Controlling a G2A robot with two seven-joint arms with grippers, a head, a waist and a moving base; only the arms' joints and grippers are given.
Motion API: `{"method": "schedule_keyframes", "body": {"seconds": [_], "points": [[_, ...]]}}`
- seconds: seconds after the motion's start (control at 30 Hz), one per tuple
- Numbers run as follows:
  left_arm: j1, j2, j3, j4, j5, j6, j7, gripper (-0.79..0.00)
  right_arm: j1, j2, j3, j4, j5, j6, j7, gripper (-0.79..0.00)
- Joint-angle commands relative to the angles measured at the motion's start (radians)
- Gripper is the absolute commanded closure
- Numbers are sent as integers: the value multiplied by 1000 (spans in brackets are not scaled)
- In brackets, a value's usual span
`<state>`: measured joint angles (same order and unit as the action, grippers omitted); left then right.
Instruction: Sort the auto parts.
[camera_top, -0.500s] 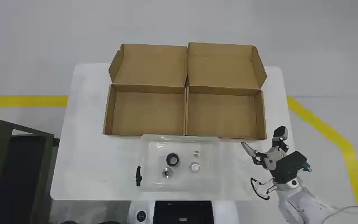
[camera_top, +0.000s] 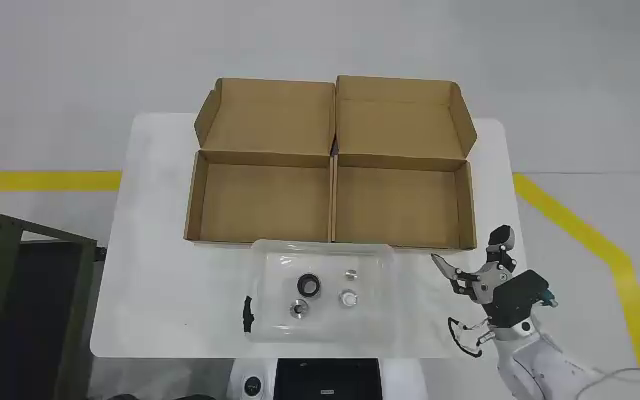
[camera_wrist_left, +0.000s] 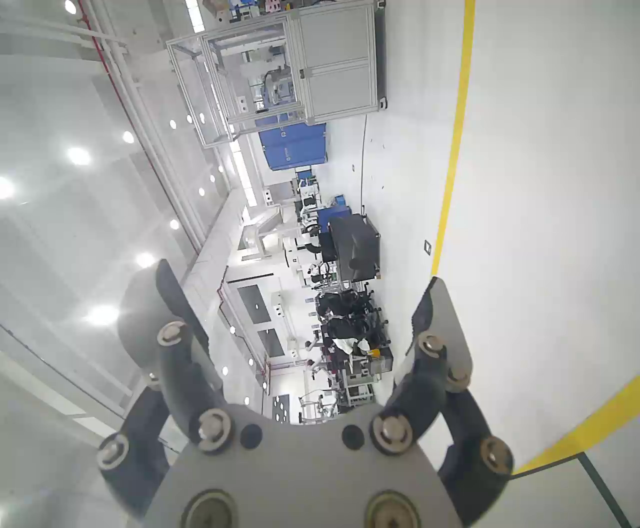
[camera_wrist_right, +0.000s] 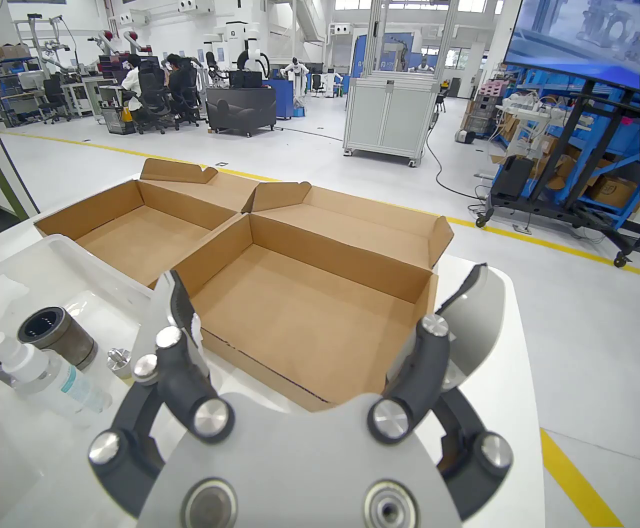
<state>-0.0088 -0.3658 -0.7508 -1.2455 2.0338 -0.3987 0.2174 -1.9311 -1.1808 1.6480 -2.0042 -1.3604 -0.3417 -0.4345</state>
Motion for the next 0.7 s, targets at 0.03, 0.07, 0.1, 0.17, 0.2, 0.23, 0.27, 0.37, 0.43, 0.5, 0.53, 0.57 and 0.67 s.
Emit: {"method": "schedule_keyframes", "body": {"seconds": [0.03, 0.07, 0.1, 0.17, 0.2, 0.23, 0.27, 0.37, 0.43, 0.5, 0.53, 0.57, 0.67], "points": [[0, 0, 0, 0, 0, 0, 0, -785, 0, 0, 0, 0, 0, 0, 0, -784], [0, 0, 0, 0, 0, 0, 0, -784, 0, 0, 0, 0, 0, 0, 0, -785], [0, 0, 0, 0, 0, 0, 0, -784, 0, 0, 0, 0, 0, 0, 0, -785], [0, 0, 0, 0, 0, 0, 0, -785, 2, 0, 0, -2, -2, 1, 5, -785], [0, 0, 0, 0, 0, 0, 0, -785, 10, 0, -5, -10, -8, 1, 26, -785], [0, 0, 0, 0, 0, 0, 0, -785, 19, 1, -11, -21, -16, -6, 49, -785], [0, 0, 0, 0, 0, 0, 0, -785, 27, 1, -17, -28, -18, -14, 68, -785], [0, 0, 0, 0, 0, 0, 0, -785, 56, 4, -33, -52, -42, -52, 132, -785], [0, 0, 0, 0, 0, 0, 0, -785, 76, 6, -45, -69, -57, -81, 176, -785], [0, 0, 0, 0, 0, 0, 0, -785, 94, 9, -59, -85, -65, -113, 216, -785], [0, 0, 0, 0, 0, 0, 0, -785, 103, 10, -66, -92, -68, -129, 236, -785], [0, 0, 0, 0, 0, 0, 0, -785, 112, 10, -74, -98, -70, -144, 256, -785], [0, 0, 0, 0, 0, 0, 0, -785, 141, 14, -105, -116, -71, -204, 312, -785]]}}
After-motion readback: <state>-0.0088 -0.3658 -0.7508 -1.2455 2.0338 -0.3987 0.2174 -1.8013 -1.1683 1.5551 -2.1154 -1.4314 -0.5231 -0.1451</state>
